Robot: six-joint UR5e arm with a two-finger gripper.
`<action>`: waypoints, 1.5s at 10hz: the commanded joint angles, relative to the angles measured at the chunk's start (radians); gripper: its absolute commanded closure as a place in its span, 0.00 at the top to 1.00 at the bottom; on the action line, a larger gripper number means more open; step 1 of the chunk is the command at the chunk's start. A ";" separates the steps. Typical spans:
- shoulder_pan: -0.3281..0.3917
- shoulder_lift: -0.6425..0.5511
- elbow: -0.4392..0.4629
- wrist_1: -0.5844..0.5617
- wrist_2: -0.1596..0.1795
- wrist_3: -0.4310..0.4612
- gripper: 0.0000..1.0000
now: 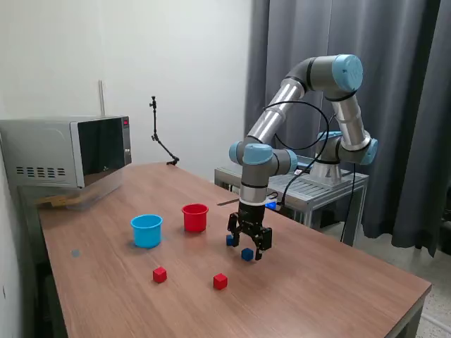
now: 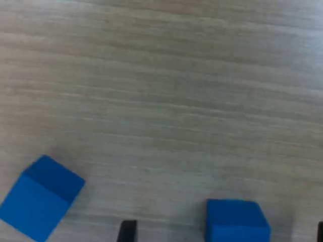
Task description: Place red objects in the red bin, and blue objects in the blue bin.
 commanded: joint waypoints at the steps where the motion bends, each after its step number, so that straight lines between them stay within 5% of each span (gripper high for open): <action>1: 0.003 0.001 -0.007 -0.002 0.002 0.002 1.00; 5: 0.003 0.013 -0.014 0.004 0.002 0.002 1.00; 6: 0.003 0.013 -0.013 0.003 0.003 0.002 0.00; 15: -0.003 -0.021 -0.023 0.011 -0.007 -0.004 0.00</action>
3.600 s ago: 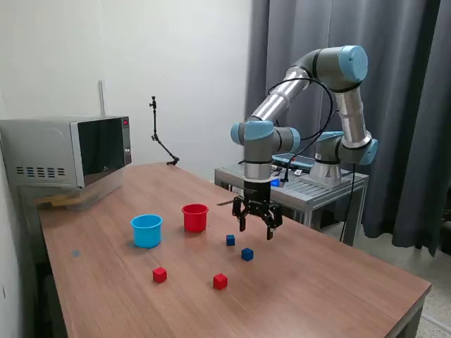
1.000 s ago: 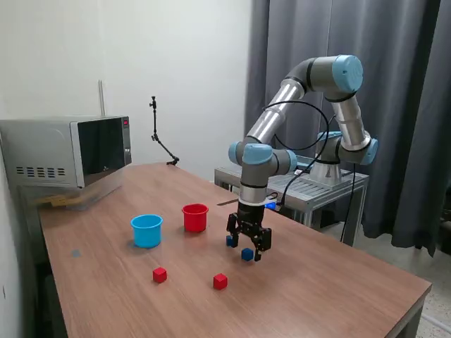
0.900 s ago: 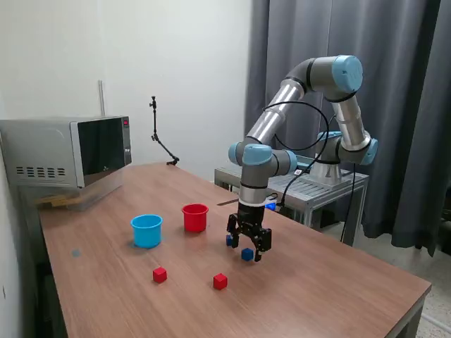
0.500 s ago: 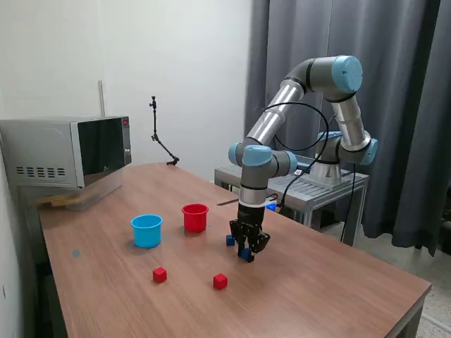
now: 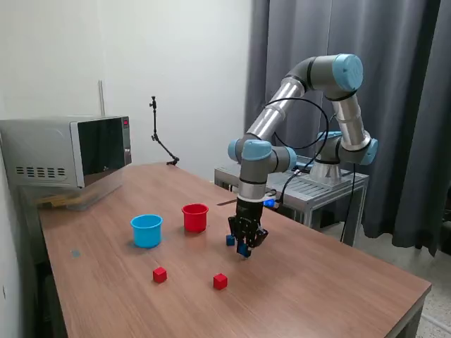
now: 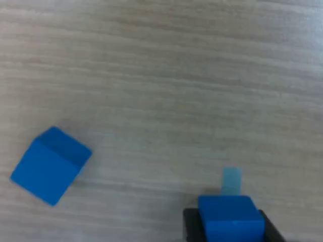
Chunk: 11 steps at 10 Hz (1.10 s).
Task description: Place red objects in the red bin, and blue objects in the blue bin.
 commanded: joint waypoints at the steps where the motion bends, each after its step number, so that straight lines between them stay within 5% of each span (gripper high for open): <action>1: -0.006 -0.018 -0.005 0.002 -0.002 0.001 0.00; 11: -0.075 -0.043 -0.204 0.240 -0.025 0.005 0.00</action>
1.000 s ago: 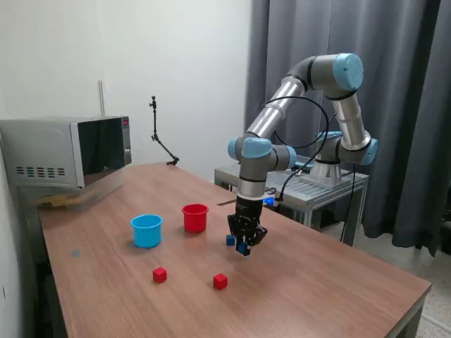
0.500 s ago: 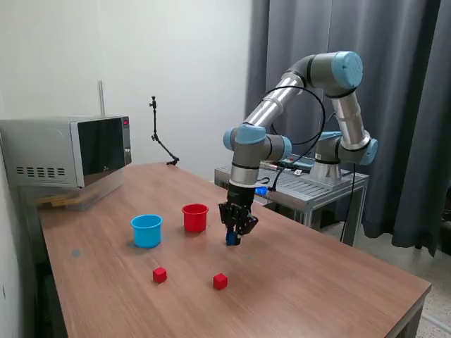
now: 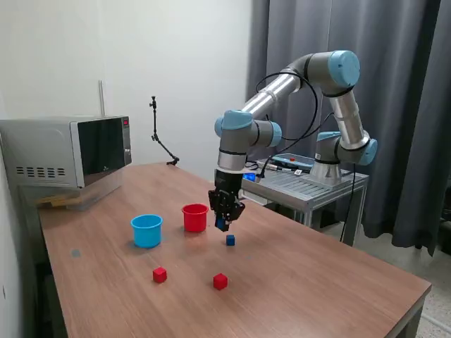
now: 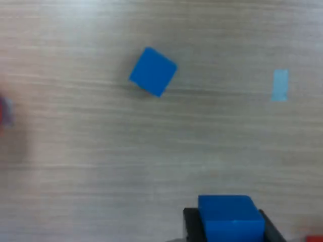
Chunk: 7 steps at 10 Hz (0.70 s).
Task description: Place red objects in the red bin, and blue objects in the blue bin.
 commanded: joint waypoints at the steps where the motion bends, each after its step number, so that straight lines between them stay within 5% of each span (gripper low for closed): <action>1: -0.024 0.000 -0.072 0.092 0.001 0.001 0.00; 7: -0.116 0.026 -0.236 0.189 0.007 0.020 0.00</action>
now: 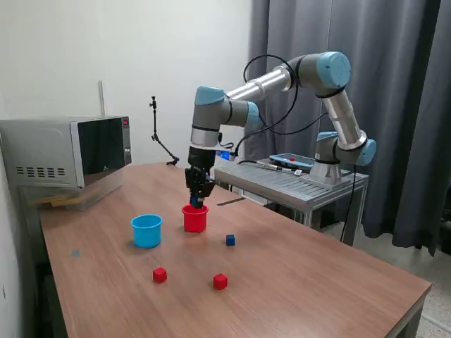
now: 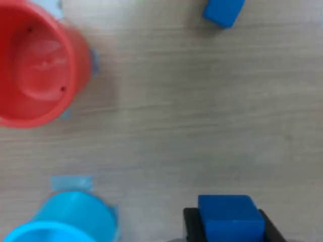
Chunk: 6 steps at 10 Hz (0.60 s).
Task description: Place red objects in the red bin, and blue objects in the blue bin.
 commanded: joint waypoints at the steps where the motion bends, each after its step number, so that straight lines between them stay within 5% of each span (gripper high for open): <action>1: -0.043 0.013 -0.077 0.086 0.006 0.011 0.00; 3: -0.069 0.021 -0.113 0.090 0.027 0.013 0.00; 4: -0.083 0.029 -0.127 0.091 0.065 0.014 0.00; 6: -0.097 0.058 -0.151 0.091 0.069 0.013 0.00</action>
